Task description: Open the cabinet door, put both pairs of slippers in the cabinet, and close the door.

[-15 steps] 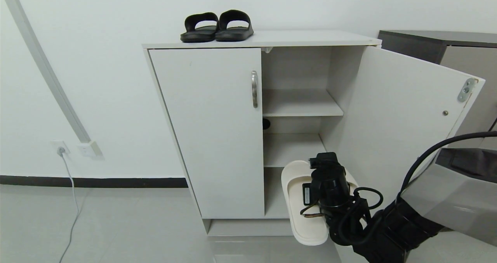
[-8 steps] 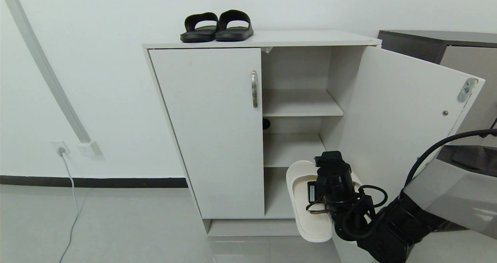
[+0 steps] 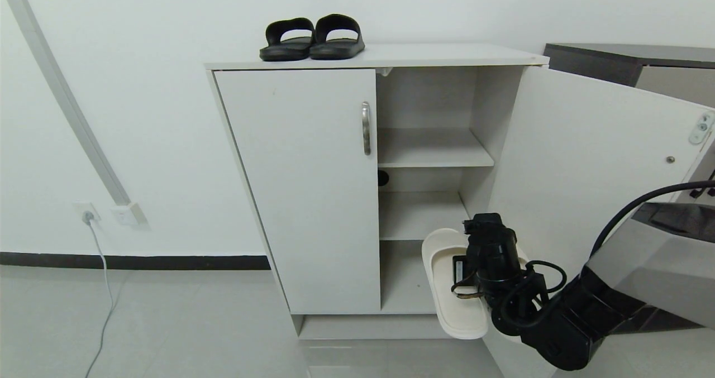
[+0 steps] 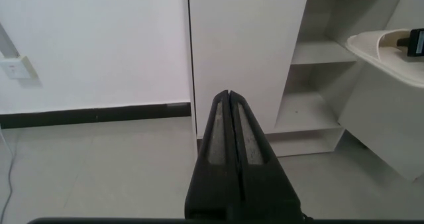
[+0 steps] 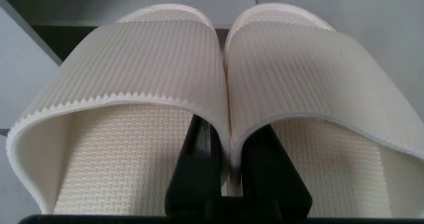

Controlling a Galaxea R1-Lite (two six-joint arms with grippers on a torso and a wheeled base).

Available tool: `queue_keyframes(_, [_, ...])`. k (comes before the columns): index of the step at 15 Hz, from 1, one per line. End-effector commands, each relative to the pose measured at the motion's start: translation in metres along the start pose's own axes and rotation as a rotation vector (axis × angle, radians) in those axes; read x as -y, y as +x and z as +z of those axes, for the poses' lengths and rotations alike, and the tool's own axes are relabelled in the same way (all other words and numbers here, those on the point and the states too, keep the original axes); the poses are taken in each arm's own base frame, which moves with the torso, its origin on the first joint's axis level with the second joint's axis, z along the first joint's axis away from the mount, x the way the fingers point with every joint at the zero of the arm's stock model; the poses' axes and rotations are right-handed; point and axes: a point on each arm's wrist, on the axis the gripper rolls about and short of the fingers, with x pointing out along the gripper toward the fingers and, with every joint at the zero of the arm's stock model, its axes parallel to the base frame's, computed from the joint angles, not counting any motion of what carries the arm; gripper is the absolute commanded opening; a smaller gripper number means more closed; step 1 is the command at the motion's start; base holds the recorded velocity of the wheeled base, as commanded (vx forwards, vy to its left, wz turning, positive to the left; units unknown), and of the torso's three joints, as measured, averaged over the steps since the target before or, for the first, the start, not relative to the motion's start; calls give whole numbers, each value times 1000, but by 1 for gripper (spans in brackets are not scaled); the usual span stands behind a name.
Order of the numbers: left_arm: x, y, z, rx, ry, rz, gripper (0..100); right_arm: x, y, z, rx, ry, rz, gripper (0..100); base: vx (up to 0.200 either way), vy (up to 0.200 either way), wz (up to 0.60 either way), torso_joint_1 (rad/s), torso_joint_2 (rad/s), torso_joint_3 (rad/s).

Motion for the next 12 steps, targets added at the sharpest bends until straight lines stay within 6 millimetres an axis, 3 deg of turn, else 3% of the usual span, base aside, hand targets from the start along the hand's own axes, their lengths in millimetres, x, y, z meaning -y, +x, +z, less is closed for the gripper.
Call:
queue_keyframes(1, [0, 0, 0, -1, -1, 0, 0, 0, 2, -3, -5, -3, -4, 0, 0, 0, 0, 0, 0, 0])
queue_keyframes(6, [0, 0, 0, -1, 1, 0, 0, -4, 5, -4, -4, -7, 4, 0, 0, 0, 0, 0, 0, 0])
queue_keyframes(8, [0, 0, 0, -1, 1, 0, 0, -20, 12, -6, 8, -11, 36, 0, 0, 0, 0, 0, 0, 0])
queue_keyframes(10, [0, 0, 0, -1, -1, 0, 0, -51, 14, -7, 31, -6, 119, 0, 0, 0, 0, 0, 0, 0])
queue_keyframes(12, [0, 0, 0, -1, 2, 0, 0, -77, 30, -6, 72, 22, 137, 0, 0, 0, 0, 0, 0, 0])
